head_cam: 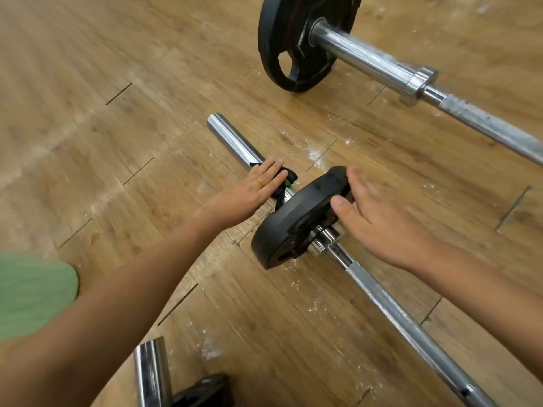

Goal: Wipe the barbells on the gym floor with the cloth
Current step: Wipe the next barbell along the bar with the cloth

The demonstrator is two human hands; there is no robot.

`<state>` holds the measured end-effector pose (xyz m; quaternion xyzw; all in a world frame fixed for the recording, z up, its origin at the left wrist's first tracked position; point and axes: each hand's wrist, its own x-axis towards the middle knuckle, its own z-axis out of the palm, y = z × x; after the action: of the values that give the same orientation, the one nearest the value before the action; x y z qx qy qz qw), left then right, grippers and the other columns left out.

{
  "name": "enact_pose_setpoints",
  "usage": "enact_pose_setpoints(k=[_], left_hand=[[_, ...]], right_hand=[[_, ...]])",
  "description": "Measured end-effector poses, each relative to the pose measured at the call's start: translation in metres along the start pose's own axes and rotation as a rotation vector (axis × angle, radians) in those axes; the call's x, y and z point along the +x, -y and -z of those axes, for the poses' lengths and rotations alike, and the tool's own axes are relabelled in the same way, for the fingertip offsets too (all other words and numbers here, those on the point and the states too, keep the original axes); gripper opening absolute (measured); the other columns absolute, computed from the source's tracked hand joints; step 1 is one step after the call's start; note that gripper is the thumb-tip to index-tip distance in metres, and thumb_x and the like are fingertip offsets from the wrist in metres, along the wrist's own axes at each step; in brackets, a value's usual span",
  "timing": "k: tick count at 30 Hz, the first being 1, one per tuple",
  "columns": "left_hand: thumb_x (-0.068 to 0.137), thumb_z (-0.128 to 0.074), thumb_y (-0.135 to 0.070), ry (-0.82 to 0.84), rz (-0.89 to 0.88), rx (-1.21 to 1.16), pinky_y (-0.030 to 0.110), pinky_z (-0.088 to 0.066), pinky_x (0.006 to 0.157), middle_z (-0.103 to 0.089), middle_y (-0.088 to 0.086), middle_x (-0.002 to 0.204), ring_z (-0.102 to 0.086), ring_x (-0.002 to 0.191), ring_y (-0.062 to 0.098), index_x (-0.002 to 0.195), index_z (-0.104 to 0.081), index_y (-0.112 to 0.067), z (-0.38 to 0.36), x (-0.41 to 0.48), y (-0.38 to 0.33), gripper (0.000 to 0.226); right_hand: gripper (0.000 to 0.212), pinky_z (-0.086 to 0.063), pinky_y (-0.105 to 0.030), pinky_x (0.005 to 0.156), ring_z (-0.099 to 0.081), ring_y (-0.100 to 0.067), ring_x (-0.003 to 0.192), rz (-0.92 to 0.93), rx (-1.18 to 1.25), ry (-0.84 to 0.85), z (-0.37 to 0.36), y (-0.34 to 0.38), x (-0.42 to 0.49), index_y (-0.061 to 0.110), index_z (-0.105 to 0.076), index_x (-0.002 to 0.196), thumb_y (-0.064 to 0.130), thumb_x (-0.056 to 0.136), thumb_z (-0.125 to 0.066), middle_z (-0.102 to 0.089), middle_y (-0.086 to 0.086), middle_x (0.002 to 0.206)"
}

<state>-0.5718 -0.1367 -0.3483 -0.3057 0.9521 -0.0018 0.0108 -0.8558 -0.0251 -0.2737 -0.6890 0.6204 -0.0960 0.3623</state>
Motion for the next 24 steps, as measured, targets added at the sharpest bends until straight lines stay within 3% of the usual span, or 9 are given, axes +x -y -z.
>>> enact_pose_setpoints(k=[4, 7, 11, 13, 18, 21, 24], left_hand=[[0.069, -0.065, 0.03, 0.0, 0.073, 0.031, 0.044, -0.024, 0.119, -0.001, 0.015, 0.167, -0.001, 0.155, 0.034, 0.16, -0.002, -0.01, 0.023, -0.007, -0.011, 0.118], [0.069, -0.07, 0.026, -0.008, 0.15, 0.046, 0.05, -0.044, 0.109, -0.009, 0.018, 0.166, -0.004, 0.154, 0.037, 0.16, -0.011, -0.004, 0.05, -0.014, -0.02, 0.112], [0.063, -0.07, 0.029, -0.004, 0.193, 0.09, 0.05, -0.028, 0.111, -0.013, 0.017, 0.165, 0.009, 0.154, 0.031, 0.158, -0.013, -0.004, 0.088, -0.022, -0.035, 0.116], [0.062, -0.07, 0.029, 0.027, 0.198, 0.099, 0.05, -0.03, 0.11, -0.016, 0.019, 0.164, 0.014, 0.154, 0.029, 0.158, -0.013, -0.005, 0.108, -0.019, -0.045, 0.116], [0.062, -0.059, 0.033, 0.116, 0.195, 0.03, 0.058, -0.052, 0.097, -0.024, 0.025, 0.161, -0.018, 0.149, 0.047, 0.157, -0.011, -0.008, 0.163, -0.001, -0.077, 0.115], [0.068, -0.061, 0.026, 0.177, 0.157, 0.031, 0.06, -0.043, 0.108, -0.022, 0.026, 0.162, -0.014, 0.15, 0.047, 0.157, -0.006, -0.007, 0.203, 0.02, -0.1, 0.11], [0.072, -0.064, 0.021, 0.22, 0.134, 0.035, 0.06, -0.03, 0.117, -0.018, 0.025, 0.163, -0.01, 0.152, 0.045, 0.158, -0.012, -0.004, 0.24, 0.043, -0.126, 0.103]], right_hand=[[0.081, 0.006, -0.026, 0.12, 0.018, -0.007, 0.149, 0.008, -0.02, 0.061, -0.001, 0.013, -0.008, 0.019, 0.014, 0.159, 0.064, 0.099, -0.016, 0.021, 0.002, 0.165], [0.077, 0.007, -0.031, 0.123, 0.02, -0.012, 0.151, 0.004, -0.015, 0.074, -0.001, 0.024, -0.015, 0.018, 0.013, 0.159, 0.061, 0.102, -0.016, 0.022, -0.001, 0.165], [0.074, 0.008, -0.033, 0.124, 0.021, -0.014, 0.151, -0.013, 0.005, 0.113, 0.007, 0.033, -0.03, 0.016, 0.013, 0.159, 0.056, 0.105, -0.017, 0.022, -0.002, 0.165], [0.072, 0.009, -0.032, 0.123, 0.021, -0.014, 0.151, -0.04, 0.007, 0.099, 0.02, 0.032, -0.041, 0.015, 0.013, 0.159, 0.055, 0.106, -0.016, 0.021, -0.004, 0.166], [0.068, 0.011, -0.034, 0.123, 0.024, -0.015, 0.149, -0.123, -0.053, 0.101, 0.066, 0.03, -0.087, 0.017, 0.016, 0.157, 0.052, 0.107, -0.013, 0.023, -0.005, 0.164], [0.068, 0.011, -0.036, 0.124, 0.024, -0.016, 0.15, -0.161, -0.094, 0.11, 0.097, 0.034, -0.12, 0.016, 0.016, 0.158, 0.052, 0.107, -0.012, 0.023, -0.005, 0.164], [0.068, 0.013, -0.036, 0.124, 0.025, -0.014, 0.15, -0.195, -0.077, 0.077, 0.128, 0.038, -0.152, 0.015, 0.015, 0.158, 0.051, 0.107, -0.012, 0.023, -0.004, 0.164]])
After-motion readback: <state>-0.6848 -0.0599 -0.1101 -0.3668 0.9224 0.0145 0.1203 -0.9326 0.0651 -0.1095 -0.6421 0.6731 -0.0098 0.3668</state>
